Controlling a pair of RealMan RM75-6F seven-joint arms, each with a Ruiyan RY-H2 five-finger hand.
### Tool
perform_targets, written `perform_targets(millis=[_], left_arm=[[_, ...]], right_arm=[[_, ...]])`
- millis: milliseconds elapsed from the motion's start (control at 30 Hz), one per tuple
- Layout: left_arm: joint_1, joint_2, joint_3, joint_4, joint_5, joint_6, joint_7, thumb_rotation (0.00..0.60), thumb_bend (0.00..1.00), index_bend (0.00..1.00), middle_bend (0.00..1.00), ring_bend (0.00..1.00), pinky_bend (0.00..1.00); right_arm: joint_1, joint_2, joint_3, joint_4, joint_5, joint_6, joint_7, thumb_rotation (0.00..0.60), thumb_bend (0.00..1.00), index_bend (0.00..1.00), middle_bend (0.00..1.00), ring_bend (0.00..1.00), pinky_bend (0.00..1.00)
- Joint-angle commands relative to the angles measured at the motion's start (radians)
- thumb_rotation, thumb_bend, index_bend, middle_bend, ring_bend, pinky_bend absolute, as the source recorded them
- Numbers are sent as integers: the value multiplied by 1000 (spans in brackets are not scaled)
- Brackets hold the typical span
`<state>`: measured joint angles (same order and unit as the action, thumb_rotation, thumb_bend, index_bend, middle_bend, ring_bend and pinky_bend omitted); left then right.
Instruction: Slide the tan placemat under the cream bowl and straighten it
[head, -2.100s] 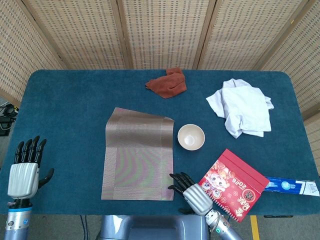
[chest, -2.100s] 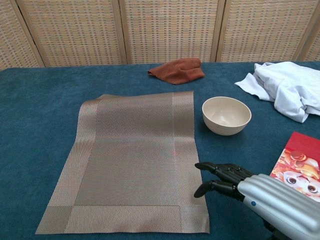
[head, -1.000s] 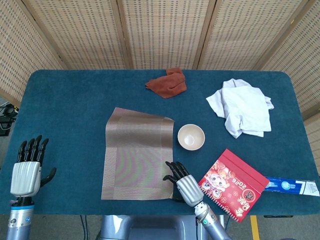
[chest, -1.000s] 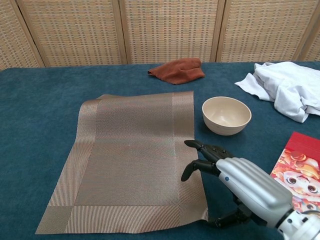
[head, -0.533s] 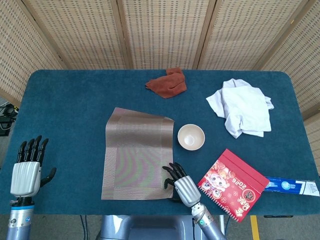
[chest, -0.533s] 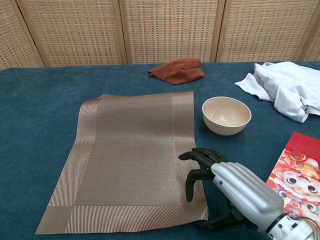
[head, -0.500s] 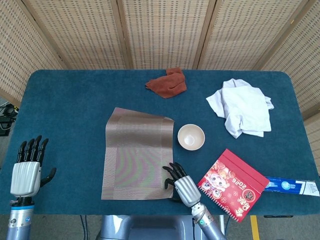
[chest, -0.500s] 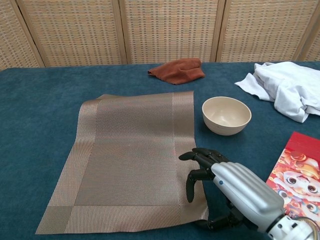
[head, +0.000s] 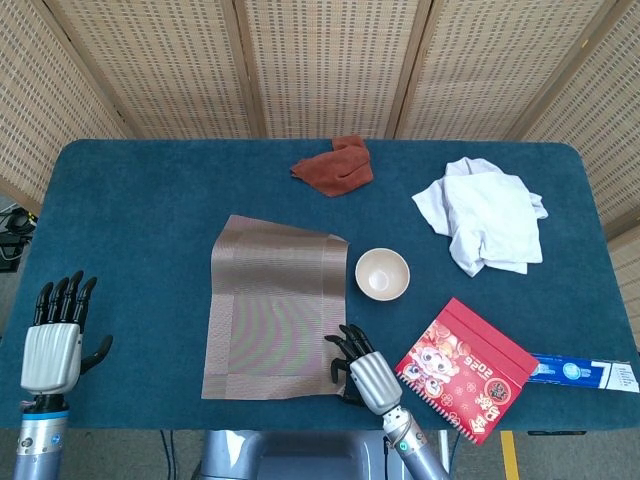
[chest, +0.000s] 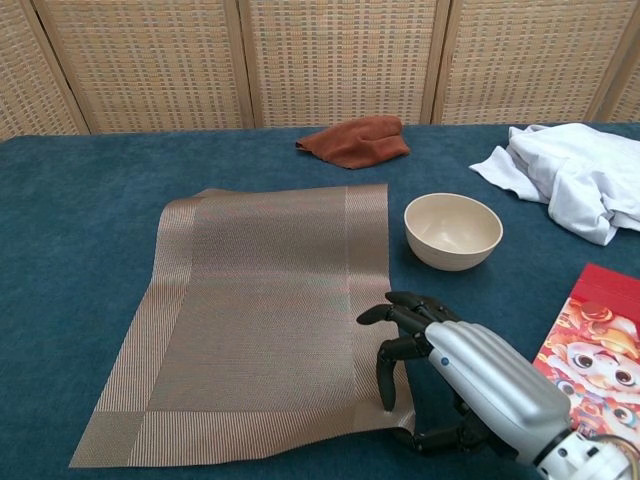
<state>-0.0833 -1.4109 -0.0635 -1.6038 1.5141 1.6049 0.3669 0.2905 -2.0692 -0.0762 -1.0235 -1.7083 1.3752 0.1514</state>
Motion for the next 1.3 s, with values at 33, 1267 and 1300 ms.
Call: perform_targets(millis=[33,1267,1300], left_arm=[[0,0,-1,0,-1,-2,0,600,245,62,0,0,0],[1,-13,-9,2,-1,-8,20,600,244,62,0,0,0],[1,-13,-10,3,-2,-9,21,600,245,62,0,0,0]], right_arm=[[0,-1,-1,1,2,-3,-1,600,573,677,258,0,0],[80,271,225,-329,135,-21,-120,600,601,763,321,8,0],[85,284,237,-338,145,-27,-124,600,600,764,323,9,0]])
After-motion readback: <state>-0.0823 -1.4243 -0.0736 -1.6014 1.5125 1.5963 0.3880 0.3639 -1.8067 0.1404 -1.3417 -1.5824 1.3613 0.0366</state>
